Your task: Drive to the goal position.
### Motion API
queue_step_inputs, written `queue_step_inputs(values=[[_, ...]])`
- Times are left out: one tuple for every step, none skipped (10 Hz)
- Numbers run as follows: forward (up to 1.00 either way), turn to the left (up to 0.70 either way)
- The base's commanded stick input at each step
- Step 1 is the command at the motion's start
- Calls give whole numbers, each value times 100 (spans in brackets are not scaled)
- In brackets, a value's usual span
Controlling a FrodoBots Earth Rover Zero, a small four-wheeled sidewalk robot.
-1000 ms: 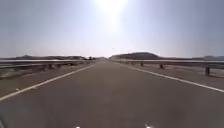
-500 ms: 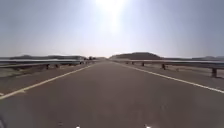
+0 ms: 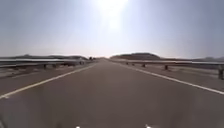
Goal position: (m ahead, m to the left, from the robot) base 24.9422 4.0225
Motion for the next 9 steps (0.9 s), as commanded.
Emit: queue_step_inputs(values=[[70,0],[70,0],[70,0],[70,0],[70,0],[70,0],[70,0],[70,0],[70,0]])
